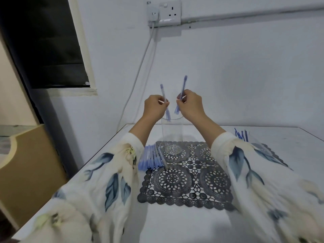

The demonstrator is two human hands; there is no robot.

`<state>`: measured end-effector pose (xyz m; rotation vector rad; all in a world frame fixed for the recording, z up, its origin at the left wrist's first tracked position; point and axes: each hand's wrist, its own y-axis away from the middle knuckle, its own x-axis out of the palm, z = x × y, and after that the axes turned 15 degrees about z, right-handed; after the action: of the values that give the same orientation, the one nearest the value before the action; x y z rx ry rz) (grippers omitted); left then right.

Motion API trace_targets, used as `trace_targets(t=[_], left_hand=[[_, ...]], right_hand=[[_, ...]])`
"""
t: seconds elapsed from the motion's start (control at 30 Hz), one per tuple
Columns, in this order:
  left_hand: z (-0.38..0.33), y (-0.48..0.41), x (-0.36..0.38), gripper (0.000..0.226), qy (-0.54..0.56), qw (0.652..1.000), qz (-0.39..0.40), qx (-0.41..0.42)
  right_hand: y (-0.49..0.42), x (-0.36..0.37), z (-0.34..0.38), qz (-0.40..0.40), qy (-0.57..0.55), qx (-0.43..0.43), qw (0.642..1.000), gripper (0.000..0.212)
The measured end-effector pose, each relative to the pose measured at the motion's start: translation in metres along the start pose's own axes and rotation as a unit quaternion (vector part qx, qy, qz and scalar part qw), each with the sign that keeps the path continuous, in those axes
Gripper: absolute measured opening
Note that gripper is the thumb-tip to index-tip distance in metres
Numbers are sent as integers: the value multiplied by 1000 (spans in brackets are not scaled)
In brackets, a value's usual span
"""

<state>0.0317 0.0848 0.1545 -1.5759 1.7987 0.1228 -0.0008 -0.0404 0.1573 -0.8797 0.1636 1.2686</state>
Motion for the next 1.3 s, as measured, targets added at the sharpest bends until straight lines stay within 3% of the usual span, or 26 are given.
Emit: trace_targets(t=[0.1, 0.27, 0.4, 0.57, 0.67, 0.8, 0.9, 1.0, 1.17, 1.3], left_hand=[[4, -5, 3, 18, -75, 994, 66, -42], [3, -7, 0, 10, -121, 984, 117, -56], [0, -7, -1, 10, -156, 976, 141, -66], [10, -6, 0, 18, -124, 981, 138, -63], [14, 4, -2, 18, -68, 994, 81, -35], [33, 26, -14, 13, -22, 1000, -1, -15], [60, 41, -24, 15, -39, 997, -28, -67], [89, 53, -27, 17, -59, 985, 1, -161], [129, 64, -21, 18, -123, 944, 92, -291], [135, 70, -17, 28, -141, 931, 115, -317]], right_hand=[[-5, 5, -9, 42, 46, 24, 998, 12], [-4, 15, -13, 123, 127, 60, 982, 13], [-6, 22, -12, 127, 132, 56, 981, 22], [-7, 24, -12, 120, 117, 48, 985, 26], [0, 22, -12, 94, 79, 41, 992, 25], [33, 24, -14, -27, 0, -23, 999, 23], [60, 34, -19, -82, -32, -58, 994, 21], [78, 49, -25, -90, -31, -59, 994, 19], [93, 79, -35, 38, -16, -5, 999, 18], [96, 96, -40, 169, 51, 33, 984, 22]])
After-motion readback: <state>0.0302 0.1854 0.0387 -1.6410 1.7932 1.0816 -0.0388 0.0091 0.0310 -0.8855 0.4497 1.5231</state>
